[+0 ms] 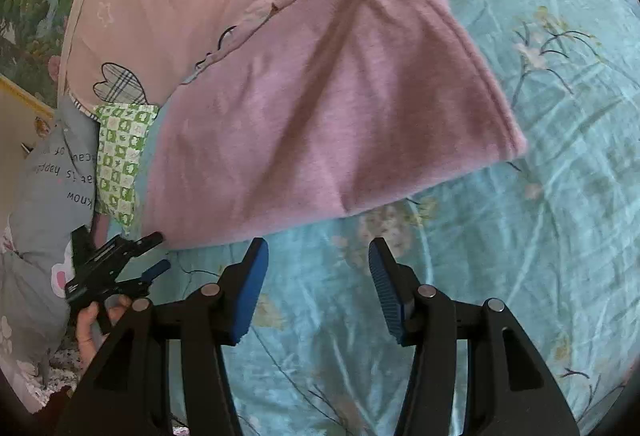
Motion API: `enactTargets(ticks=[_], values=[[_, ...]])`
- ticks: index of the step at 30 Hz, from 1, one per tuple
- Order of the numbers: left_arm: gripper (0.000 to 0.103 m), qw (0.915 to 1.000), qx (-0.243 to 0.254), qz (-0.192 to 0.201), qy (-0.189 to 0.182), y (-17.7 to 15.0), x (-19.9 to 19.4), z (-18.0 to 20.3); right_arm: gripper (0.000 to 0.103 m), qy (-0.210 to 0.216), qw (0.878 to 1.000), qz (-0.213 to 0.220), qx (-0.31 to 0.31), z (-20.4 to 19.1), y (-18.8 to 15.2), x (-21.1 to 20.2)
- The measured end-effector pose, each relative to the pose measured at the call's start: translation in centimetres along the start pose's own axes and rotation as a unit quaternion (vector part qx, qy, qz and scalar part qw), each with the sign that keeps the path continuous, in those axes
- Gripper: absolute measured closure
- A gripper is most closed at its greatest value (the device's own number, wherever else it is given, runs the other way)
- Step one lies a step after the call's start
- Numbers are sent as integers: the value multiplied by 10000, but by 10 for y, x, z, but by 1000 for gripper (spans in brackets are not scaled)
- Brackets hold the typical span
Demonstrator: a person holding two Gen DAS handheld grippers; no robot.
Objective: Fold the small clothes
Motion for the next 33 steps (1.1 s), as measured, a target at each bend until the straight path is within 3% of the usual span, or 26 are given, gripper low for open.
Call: enactTargets(ticks=[5,10,14,18,21,24,27,31,33], values=[[27,9993,-222,100,-279,21,9,5,49,7,9999,-95,-139,-16,8,14],[33,9992,-6,256,-316,39,19,20,49,-7,9999,-70,-127,-27,15,25],[67,9991,136,305,-243,45,22,24,49,96,9999,57,-25,-31,20,27],[83,9988,240,343,-238,46,21,32,49,124,9999,16,-95,-27,28,27],[86,9969,534,541,-213,42,6,53,49,156,9999,25,-42,-17,41,24],[87,9913,1001,790,-329,34,-14,91,49,221,9997,113,-3,-8,60,19],[88,9796,1616,1060,-548,16,-37,146,49,271,9994,229,-11,0,82,13],[91,9620,2369,1091,-811,-21,-50,214,49,389,9987,316,48,7,117,3],[91,9544,2686,1007,-826,-41,-44,238,49,707,9972,231,19,4,137,5]])
Point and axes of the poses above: each gripper's, at about its wrist camera, not at the fingertips, and x roughly the way its jaws point, z to its right, y to its top, the point moved 6 cm from there along x, roughly the way its jaws point, and after that the axes turned 13 degrees about y, right-handed, at the moved point
